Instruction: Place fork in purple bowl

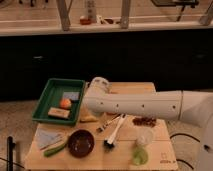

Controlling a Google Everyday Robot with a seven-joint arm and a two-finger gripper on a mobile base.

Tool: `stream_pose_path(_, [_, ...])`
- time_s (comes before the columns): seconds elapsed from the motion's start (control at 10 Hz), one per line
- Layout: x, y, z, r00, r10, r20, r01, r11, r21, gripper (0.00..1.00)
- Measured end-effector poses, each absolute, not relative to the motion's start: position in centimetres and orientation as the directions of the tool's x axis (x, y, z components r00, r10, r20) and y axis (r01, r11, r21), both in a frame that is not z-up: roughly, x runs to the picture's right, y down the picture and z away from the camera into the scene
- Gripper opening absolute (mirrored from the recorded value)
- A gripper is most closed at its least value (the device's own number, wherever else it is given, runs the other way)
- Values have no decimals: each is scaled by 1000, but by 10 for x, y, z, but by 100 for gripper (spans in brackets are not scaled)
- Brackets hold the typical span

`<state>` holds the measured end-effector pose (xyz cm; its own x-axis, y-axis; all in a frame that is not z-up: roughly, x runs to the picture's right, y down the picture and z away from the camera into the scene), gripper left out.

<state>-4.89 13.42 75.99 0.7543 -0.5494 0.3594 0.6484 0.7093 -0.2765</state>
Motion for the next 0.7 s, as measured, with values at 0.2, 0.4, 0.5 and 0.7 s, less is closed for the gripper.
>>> stream_pose_path(0.2, [-49,141,770,752,-539,378,650,702,-292,79])
stream_pose_path(0.4, [-48,147,775,755,-528,389,646,703,-299,67])
stream_pose_path(0.5, [-45,150,778,758,-521,393,642,705,-303,61])
stream_pose_path(0.7, [-41,155,783,764,-506,401,633,709,-311,60])
